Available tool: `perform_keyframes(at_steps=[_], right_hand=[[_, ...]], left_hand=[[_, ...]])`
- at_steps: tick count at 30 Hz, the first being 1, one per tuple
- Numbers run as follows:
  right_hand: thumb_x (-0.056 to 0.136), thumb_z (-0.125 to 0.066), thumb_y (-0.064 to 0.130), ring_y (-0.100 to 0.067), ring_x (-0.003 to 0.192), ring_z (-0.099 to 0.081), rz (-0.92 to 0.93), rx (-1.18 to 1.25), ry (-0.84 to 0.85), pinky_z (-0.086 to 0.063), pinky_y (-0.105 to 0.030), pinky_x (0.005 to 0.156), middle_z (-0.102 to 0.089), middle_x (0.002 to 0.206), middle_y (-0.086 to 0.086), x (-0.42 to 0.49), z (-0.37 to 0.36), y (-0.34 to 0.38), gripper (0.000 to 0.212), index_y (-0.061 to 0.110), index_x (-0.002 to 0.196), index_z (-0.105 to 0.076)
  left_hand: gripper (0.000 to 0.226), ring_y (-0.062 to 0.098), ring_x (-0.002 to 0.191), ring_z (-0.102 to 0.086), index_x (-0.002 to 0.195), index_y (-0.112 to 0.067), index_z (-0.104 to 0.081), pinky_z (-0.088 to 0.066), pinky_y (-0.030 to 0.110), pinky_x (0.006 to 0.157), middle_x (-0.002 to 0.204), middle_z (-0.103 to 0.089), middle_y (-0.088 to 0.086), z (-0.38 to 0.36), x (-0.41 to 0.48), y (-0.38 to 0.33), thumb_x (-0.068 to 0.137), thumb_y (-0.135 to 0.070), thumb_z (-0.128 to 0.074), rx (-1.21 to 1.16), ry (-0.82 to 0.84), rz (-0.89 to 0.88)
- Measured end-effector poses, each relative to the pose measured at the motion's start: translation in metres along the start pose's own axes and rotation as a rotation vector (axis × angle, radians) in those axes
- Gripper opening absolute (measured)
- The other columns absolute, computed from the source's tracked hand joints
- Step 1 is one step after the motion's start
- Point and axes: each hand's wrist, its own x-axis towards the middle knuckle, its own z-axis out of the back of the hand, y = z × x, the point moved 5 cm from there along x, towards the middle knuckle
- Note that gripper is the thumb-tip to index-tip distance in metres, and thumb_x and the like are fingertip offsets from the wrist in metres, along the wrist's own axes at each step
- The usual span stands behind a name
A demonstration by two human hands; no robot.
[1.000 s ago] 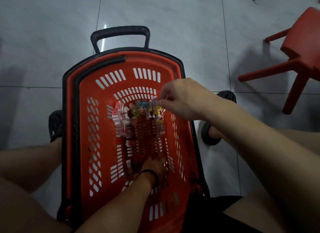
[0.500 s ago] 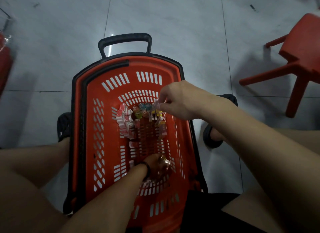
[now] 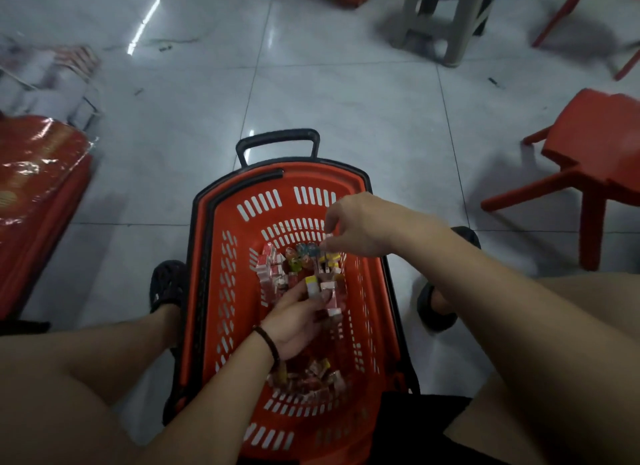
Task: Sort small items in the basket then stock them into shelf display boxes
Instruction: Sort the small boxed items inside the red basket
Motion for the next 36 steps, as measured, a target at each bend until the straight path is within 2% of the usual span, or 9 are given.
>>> perform_keyframes(at_steps=[6,9,12,15,23,27,29,33,36], right_hand=[[0.081,-0.084,0.06,-0.019,0.109,-0.065,-0.052,0.17,0.062,-0.054,-0.034,0.088,-0.069,0.12,0.005,-0.009,-0.007,0.006,0.064,0.022,0.131,-0.066],[0.081,-0.086,0.054,-0.014,0.092,-0.07,-0.002,0.331,-0.044,-0.058,-0.032,0.077,-0.074,0.101,0.007,-0.01,-0.012,0.016,0.041,0.027,0.109,-0.072],[0.086,-0.087,0.031,-0.014,0.075,-0.076,0.013,0.513,-0.111,-0.065,-0.04,0.076,-0.078,0.081,0.001,-0.009,-0.014,0.02,0.016,0.022,0.089,-0.074],[0.086,-0.086,0.018,-0.02,0.073,-0.078,0.018,0.608,-0.08,-0.066,-0.048,0.078,-0.079,0.081,-0.005,-0.011,-0.016,0.024,0.014,0.018,0.092,-0.074],[0.082,-0.086,0.016,-0.021,0.075,-0.076,0.031,0.756,-0.203,-0.065,-0.043,0.072,-0.078,0.085,-0.006,-0.014,-0.014,0.033,0.021,0.022,0.096,-0.072],[0.089,-0.079,0.002,-0.016,0.066,-0.07,-0.001,0.995,-0.233,-0.055,-0.025,0.059,-0.075,0.08,-0.007,-0.02,-0.005,0.025,0.011,0.008,0.097,-0.074],[0.091,-0.077,0.0,-0.016,0.068,-0.07,-0.009,1.018,-0.224,-0.054,-0.023,0.06,-0.076,0.082,-0.009,-0.022,-0.008,0.024,0.009,0.006,0.097,-0.075],[0.088,-0.079,0.003,-0.014,0.07,-0.072,-0.032,0.96,-0.236,-0.056,-0.025,0.062,-0.076,0.08,-0.003,-0.021,-0.013,0.024,0.012,0.011,0.095,-0.075],[0.085,-0.084,0.015,-0.015,0.078,-0.076,-0.074,0.796,-0.327,-0.064,-0.035,0.071,-0.078,0.084,0.0,-0.018,-0.014,0.018,0.012,0.022,0.09,-0.075]], left_hand=[[0.035,0.021,0.094,-0.073,0.132,-0.012,-0.064,-0.061,0.038,0.081,0.114,-0.073,0.009,-0.029,-0.038,-0.064,0.097,-0.014,-0.068,-0.069,0.041,-0.107],[0.03,0.021,0.094,-0.071,0.132,-0.01,-0.063,-0.06,0.036,0.081,0.116,-0.07,0.012,-0.03,-0.051,-0.084,0.105,-0.022,-0.062,-0.071,0.028,-0.143],[0.042,0.024,0.094,-0.072,0.136,-0.005,-0.059,-0.059,0.037,0.08,0.116,-0.071,0.015,-0.028,-0.06,-0.09,0.104,-0.031,-0.063,-0.121,0.009,-0.149],[0.051,0.025,0.098,-0.069,0.142,-0.006,-0.056,-0.056,0.037,0.081,0.124,-0.069,0.017,-0.024,-0.064,-0.087,0.102,-0.035,-0.067,-0.147,-0.021,-0.151],[0.053,0.022,0.098,-0.065,0.135,-0.011,-0.067,-0.056,0.031,0.075,0.122,-0.071,0.014,-0.025,-0.067,-0.087,0.099,-0.05,-0.064,-0.241,-0.088,-0.154],[0.025,0.008,0.062,-0.054,0.11,-0.012,-0.067,-0.046,0.02,0.051,0.087,-0.068,0.003,-0.02,-0.066,-0.089,0.088,-0.021,-0.076,-0.38,-0.096,-0.16],[0.019,0.008,0.058,-0.05,0.1,-0.016,-0.062,-0.044,0.021,0.048,0.082,-0.064,0.002,-0.019,-0.066,-0.09,0.087,-0.009,-0.073,-0.447,-0.093,-0.151],[0.041,0.026,0.086,-0.066,0.129,-0.009,-0.058,-0.059,0.038,0.074,0.106,-0.067,0.017,-0.02,-0.07,-0.095,0.089,-0.004,-0.057,-0.496,-0.093,-0.167],[0.054,0.037,0.108,-0.068,0.142,-0.003,-0.051,-0.056,0.048,0.099,0.124,-0.067,0.025,-0.022,-0.072,-0.097,0.088,-0.002,-0.051,-0.516,-0.07,-0.191]])
